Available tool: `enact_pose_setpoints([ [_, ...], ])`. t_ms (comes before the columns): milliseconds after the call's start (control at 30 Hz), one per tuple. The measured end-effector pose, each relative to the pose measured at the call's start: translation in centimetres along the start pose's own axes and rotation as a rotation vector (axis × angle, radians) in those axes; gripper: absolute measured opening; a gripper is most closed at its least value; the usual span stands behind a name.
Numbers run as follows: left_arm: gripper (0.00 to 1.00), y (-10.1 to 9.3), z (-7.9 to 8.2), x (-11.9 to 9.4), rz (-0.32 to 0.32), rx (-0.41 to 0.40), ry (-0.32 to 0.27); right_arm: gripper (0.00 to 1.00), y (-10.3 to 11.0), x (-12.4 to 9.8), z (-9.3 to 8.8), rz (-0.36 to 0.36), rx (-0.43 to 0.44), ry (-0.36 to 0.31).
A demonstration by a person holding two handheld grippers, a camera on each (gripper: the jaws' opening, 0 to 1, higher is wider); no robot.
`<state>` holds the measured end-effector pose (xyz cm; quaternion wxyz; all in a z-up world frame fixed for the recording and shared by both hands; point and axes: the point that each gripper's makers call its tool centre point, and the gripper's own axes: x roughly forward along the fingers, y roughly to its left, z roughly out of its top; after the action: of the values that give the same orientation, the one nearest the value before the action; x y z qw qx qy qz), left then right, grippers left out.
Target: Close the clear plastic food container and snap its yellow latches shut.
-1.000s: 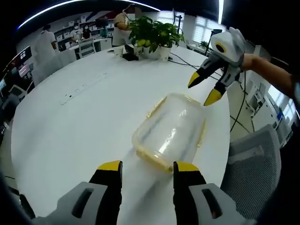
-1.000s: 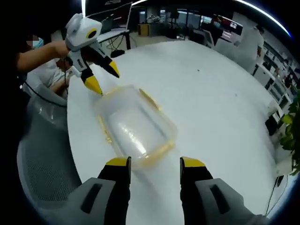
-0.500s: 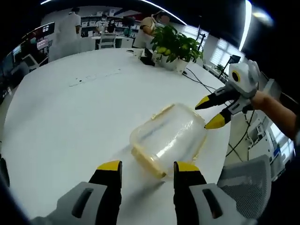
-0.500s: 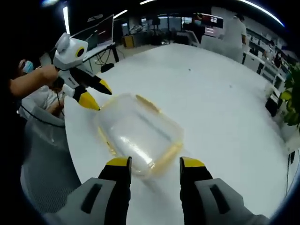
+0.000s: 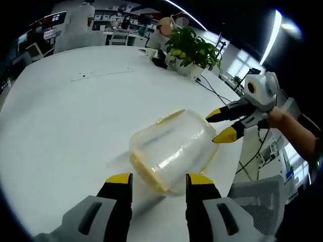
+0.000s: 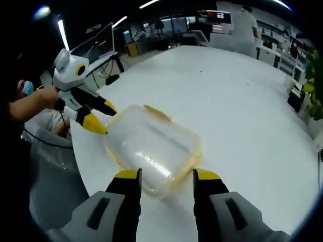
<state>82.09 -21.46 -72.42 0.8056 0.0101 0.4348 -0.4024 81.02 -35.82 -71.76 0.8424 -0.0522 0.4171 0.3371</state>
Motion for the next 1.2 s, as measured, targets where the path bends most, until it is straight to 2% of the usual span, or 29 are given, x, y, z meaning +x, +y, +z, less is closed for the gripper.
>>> enact_pose_setpoints([
  [500,0.33,-0.5,0.2,0.3,0.001,0.004,-0.010,0.36,0.1,0.2,-0.1,0.008,0.025,0.008],
  [600,0.30,-0.4,0.2,0.3,0.020,-0.038,-0.019,0.34,0.3,0.2,-0.2,0.016,0.026,0.026],
  [633,0.30,-0.7,0.4,0.5,0.014,-0.075,-0.030,0.32,0.5,0.2,-1.0,0.030,0.088,0.064],
  [667,0.29,-0.4,0.3,0.4,0.026,-0.089,-0.026,0.31,-0.1,0.6,-0.6,0.022,0.091,0.021],
  [700,0.26,-0.4,0.3,0.5,0.021,-0.081,-0.028,0.30,0.0,0.7,-1.0,0.021,0.108,0.014],
  [733,0.26,-0.2,0.1,-0.3,0.041,-0.117,-0.033,0.30,0.1,0.8,-1.3,0.017,0.108,0.013],
  [767,0.25,-0.4,-0.2,-0.6,0.034,-0.130,-0.028,0.29,0.2,0.5,-0.9,0.013,0.110,-0.003],
  [1200,0.26,-0.4,0.4,0.5,0.031,-0.096,-0.015,0.29,-0.1,0.6,-0.2,-0.006,0.137,0.004],
])
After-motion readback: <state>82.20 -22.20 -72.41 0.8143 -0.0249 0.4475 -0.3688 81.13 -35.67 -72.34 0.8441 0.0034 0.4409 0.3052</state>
